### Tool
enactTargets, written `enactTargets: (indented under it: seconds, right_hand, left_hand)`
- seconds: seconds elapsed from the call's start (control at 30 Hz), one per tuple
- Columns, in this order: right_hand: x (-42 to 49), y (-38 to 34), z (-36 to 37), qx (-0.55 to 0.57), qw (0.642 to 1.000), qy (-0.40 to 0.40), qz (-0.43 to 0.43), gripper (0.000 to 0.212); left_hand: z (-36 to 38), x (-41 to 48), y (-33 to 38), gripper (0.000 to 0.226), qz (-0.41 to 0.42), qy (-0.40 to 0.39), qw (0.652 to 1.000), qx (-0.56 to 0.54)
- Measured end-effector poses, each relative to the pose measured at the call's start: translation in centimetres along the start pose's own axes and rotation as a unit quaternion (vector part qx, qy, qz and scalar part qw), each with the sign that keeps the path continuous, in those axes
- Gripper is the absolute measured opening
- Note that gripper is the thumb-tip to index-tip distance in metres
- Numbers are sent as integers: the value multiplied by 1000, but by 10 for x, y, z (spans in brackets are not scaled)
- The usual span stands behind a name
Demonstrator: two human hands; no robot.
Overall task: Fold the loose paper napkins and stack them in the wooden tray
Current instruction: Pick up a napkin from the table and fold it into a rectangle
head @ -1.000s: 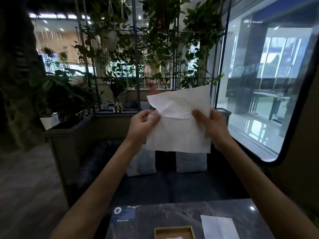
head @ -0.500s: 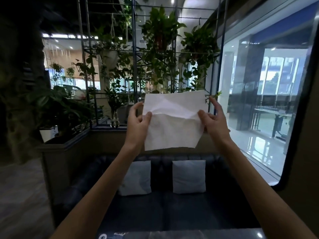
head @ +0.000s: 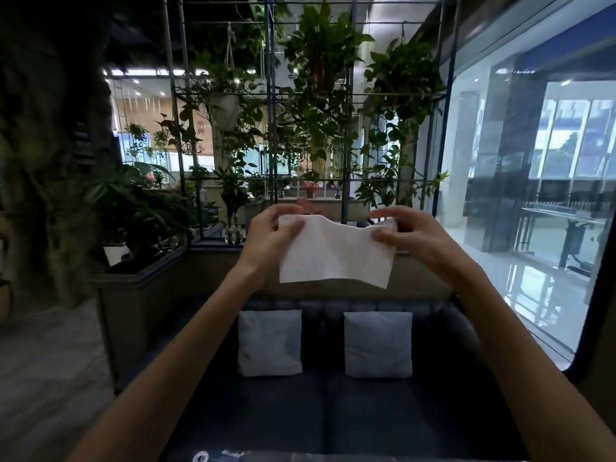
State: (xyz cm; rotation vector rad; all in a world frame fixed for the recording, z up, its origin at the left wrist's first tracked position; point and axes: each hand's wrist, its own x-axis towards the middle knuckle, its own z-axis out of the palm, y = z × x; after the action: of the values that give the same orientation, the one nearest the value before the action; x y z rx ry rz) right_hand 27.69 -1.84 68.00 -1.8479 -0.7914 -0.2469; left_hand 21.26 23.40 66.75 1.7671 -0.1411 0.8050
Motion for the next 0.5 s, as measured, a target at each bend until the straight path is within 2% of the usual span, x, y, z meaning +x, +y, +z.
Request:
enactTargets:
  seconds: [0.13, 0.27, 0.5]
  right_hand:
    - [16, -2, -12, -60, 994, 70, -57, 25]
    - [27, -2, -26, -55, 986, 140, -69, 16]
    - [38, -6, -34, -19, 988, 139, -68, 6]
  left_hand:
    - [-3, 17, 8, 17, 42, -23, 998, 36]
    - [-7, 33, 15, 22, 48, -19, 998, 41]
    - [-9, 56, 24, 19, 80, -6, 994, 71]
